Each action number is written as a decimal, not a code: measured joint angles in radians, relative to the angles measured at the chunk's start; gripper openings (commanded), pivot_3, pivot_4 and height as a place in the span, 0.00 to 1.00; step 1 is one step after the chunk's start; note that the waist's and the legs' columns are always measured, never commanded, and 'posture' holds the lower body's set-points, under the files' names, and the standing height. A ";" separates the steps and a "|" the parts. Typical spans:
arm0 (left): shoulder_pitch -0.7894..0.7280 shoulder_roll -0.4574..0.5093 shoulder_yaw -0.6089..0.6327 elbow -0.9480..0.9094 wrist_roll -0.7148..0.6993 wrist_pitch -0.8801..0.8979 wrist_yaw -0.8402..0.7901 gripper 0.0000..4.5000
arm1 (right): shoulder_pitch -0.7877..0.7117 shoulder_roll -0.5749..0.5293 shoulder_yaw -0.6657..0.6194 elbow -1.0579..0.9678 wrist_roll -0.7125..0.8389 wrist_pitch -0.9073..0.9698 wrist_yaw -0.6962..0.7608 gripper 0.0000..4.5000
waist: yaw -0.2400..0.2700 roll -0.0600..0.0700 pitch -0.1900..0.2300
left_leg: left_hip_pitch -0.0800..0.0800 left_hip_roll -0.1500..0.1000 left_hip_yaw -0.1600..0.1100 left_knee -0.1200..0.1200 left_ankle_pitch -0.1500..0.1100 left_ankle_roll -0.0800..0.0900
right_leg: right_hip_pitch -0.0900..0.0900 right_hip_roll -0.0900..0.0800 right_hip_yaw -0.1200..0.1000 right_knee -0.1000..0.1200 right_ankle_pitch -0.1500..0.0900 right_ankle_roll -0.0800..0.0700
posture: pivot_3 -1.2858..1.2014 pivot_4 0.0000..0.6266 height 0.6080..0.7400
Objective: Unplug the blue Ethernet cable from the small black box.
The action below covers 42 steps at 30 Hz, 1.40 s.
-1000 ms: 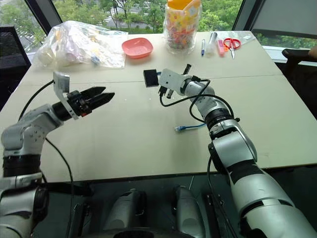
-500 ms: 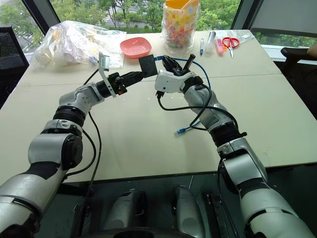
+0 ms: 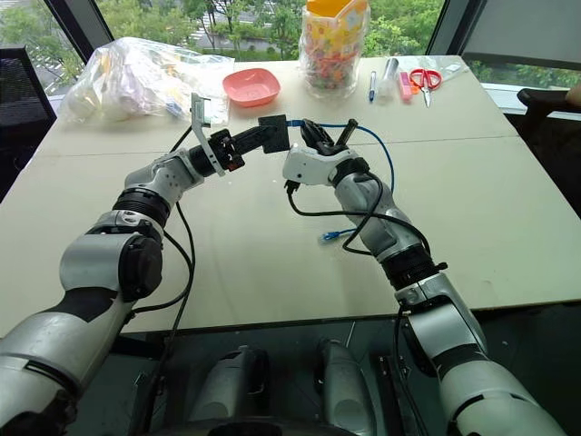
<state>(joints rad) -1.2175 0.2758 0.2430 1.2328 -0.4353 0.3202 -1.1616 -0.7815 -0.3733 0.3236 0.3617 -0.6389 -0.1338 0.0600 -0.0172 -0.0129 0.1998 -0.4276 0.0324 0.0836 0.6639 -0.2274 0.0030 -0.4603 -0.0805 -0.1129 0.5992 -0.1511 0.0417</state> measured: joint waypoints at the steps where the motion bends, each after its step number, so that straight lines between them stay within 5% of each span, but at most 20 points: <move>1: 0.000 0.000 0.005 0.000 0.002 0.001 -0.005 0.11 | 0.001 0.000 -0.001 -0.007 0.000 0.004 0.005 0.00 | 0.000 0.000 0.000 | 0.000 0.000 -0.001 0.000 0.000 0.000 | 0.000 0.000 0.000 0.000 0.000 0.000 | 0.52 0.24 1.00; 4: 0.000 0.002 0.008 0.000 0.013 0.002 -0.010 0.11 | 0.026 0.001 -0.014 -0.043 0.030 0.002 0.038 0.25 | 0.000 0.000 0.000 | 0.000 0.000 -0.001 0.000 0.000 0.000 | 0.000 0.000 0.000 0.000 0.000 0.000 | 0.52 0.24 1.00; 10: 0.000 0.008 0.047 0.001 0.007 0.023 0.018 0.11 | 0.140 0.031 -0.103 -0.183 0.225 0.068 0.162 0.92 | 0.004 -0.001 0.000 | 0.000 0.000 -0.003 0.000 0.000 0.000 | 0.001 0.000 0.000 0.000 0.000 0.000 | 0.52 0.24 1.00; 15: 0.001 0.023 0.106 -0.054 -0.079 0.210 -0.135 0.11 | 0.283 0.291 -0.416 -0.453 0.948 0.615 0.319 0.92 | 0.002 -0.001 0.000 | 0.000 0.002 -0.004 0.000 0.000 0.000 | 0.001 0.000 0.000 0.001 0.000 -0.001 | 0.52 0.24 1.00; 21: 0.045 0.009 0.080 -0.236 -0.129 0.398 -0.274 0.11 | 0.284 0.368 -0.619 -0.598 1.523 0.925 0.305 0.92 | 0.003 0.000 0.000 | 0.001 0.004 -0.005 0.001 0.000 0.000 | 0.001 0.000 0.000 0.001 0.000 -0.001 | 0.52 0.24 1.00; 28: 0.107 0.007 0.035 -0.317 -0.137 0.480 -0.296 0.11 | 0.283 0.377 -0.640 -0.643 1.725 0.945 0.238 0.92 | 0.003 0.000 0.000 | 0.000 0.004 -0.004 0.001 0.000 0.000 | 0.000 0.000 0.000 0.001 0.000 -0.001 | 0.52 0.24 1.00; 42: 0.139 -0.002 0.006 -0.380 -0.144 0.499 -0.294 0.11 | 0.262 0.336 -0.531 -0.603 1.662 0.853 0.233 0.92 | 0.004 0.000 0.000 | 0.000 0.003 -0.004 0.001 0.000 0.000 | 0.000 0.000 0.000 0.000 0.000 -0.001 | 0.52 0.24 1.00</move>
<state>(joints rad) -1.0786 0.2743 0.2489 0.8530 -0.5796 0.8195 -1.4552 -0.5194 -0.0375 -0.2075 -0.2411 1.0231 0.7187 0.2933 -0.0135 -0.0131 0.1997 -0.4280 0.0357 0.0792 0.6648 -0.2278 0.0033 -0.4603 -0.0807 -0.1132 0.5993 -0.1511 0.0410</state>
